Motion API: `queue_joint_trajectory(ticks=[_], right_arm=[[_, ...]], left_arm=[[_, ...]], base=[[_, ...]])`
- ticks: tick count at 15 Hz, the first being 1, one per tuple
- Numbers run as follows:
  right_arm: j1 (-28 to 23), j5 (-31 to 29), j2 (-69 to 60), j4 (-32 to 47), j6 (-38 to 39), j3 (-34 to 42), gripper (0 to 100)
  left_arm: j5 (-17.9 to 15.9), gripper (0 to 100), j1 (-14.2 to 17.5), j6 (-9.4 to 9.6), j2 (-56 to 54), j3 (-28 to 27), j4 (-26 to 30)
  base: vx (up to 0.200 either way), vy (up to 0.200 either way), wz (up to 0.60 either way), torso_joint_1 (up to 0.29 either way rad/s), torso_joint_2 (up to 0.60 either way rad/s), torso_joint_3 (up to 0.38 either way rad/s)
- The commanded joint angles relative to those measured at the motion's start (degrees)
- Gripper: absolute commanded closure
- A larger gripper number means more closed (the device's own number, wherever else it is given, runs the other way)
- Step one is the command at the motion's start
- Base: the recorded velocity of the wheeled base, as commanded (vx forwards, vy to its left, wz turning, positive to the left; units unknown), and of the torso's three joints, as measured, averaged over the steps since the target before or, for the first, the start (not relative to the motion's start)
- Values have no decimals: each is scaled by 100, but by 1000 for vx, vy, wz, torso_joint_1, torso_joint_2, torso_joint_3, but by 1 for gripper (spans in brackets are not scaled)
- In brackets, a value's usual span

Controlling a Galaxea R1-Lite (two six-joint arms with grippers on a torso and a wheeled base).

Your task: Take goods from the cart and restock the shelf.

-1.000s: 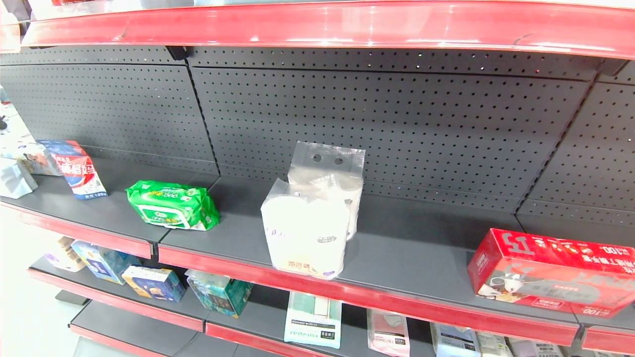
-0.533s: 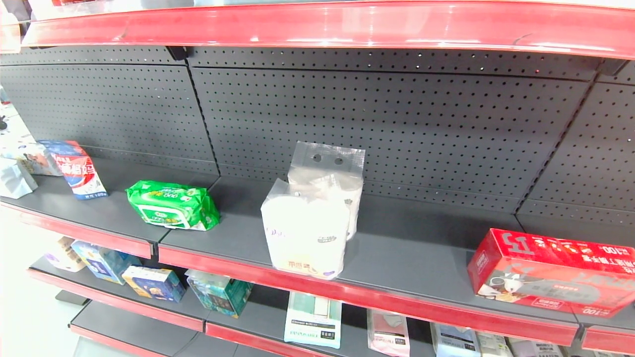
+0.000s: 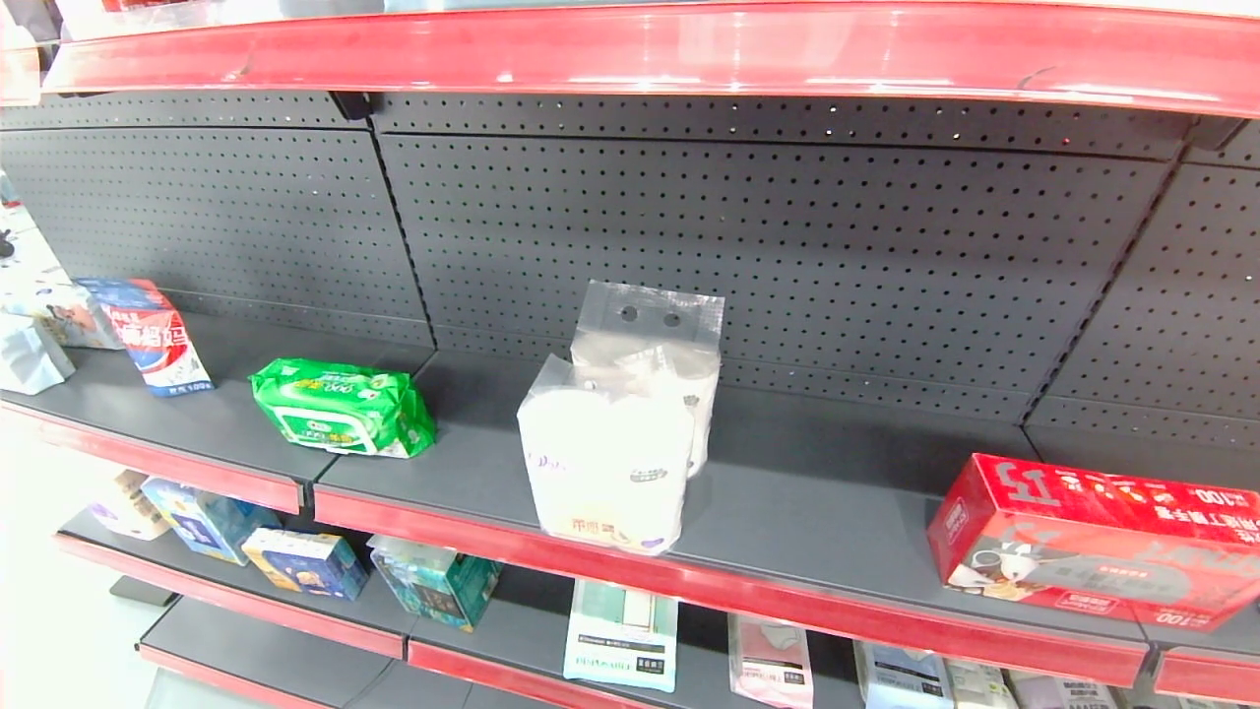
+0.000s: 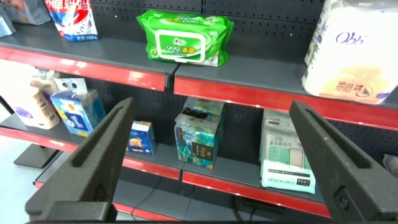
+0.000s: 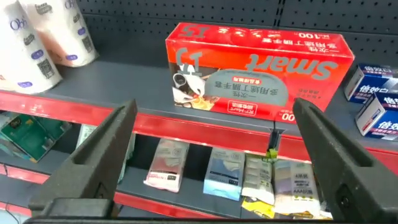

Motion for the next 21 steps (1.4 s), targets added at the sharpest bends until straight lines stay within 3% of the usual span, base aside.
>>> queue_joint_trajectory(ticks=[1, 13, 21], right_arm=[[1, -4, 5, -5, -13, 1, 0], [1, 31, 5, -5, 23, 1, 0], [1, 40, 5, -5, 23, 1, 0]], left_arm=[[4, 0, 1, -1, -2, 0, -6], [-23, 0, 1, 7, -2, 0, 3], [-23, 0, 1, 7, -2, 0, 3]], base=[[0, 0, 0, 0, 0, 0], [0, 0, 0, 0, 0, 0], [0, 0, -600, 6, 0, 5]])
